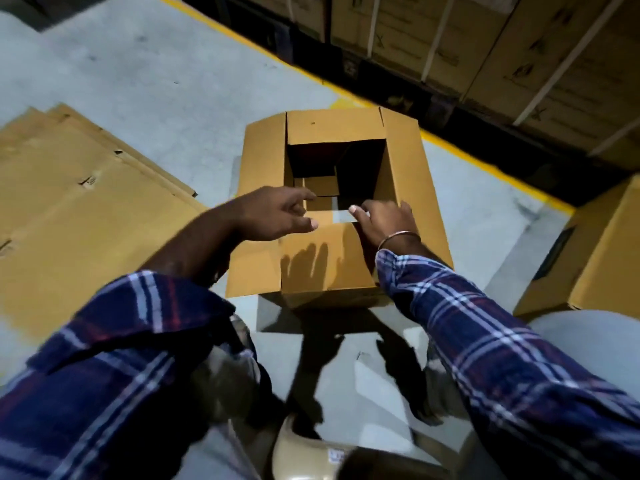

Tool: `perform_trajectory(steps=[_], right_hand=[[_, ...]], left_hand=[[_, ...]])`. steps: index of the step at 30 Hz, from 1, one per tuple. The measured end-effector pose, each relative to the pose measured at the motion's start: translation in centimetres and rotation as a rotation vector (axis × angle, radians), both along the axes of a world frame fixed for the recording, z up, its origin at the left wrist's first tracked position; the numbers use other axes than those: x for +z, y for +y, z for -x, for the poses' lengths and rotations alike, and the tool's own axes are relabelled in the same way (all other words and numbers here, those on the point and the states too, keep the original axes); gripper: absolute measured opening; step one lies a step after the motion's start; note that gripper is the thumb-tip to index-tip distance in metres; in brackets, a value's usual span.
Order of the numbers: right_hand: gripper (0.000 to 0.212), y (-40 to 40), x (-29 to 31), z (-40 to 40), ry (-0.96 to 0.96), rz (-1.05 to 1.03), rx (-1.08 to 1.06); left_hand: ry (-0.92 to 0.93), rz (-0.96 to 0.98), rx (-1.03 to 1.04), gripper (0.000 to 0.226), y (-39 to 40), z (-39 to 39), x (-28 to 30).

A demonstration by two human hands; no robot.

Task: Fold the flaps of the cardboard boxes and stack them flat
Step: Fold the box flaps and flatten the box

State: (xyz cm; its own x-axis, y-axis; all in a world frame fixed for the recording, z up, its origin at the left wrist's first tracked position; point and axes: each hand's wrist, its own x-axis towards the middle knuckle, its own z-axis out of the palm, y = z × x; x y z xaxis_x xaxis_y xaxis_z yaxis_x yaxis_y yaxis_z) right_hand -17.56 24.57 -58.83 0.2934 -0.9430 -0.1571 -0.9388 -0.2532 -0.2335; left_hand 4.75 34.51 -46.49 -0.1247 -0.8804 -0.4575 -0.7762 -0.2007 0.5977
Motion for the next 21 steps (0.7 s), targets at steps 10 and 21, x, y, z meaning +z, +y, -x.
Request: perform_trajectory(steps=[10,21], right_hand=[[0.080,8.6,1.8,0.6,0.176,-0.465,0.428],[0.036,9.8,-6.8,1.5,0.261,-0.426,0.218]], left_hand=[[-0.078,-0.046,-0.177,0.078,1.8,1.7,1.1],[-0.176,-0.030,-0.290,0.079,0.2,2.4,0.3]])
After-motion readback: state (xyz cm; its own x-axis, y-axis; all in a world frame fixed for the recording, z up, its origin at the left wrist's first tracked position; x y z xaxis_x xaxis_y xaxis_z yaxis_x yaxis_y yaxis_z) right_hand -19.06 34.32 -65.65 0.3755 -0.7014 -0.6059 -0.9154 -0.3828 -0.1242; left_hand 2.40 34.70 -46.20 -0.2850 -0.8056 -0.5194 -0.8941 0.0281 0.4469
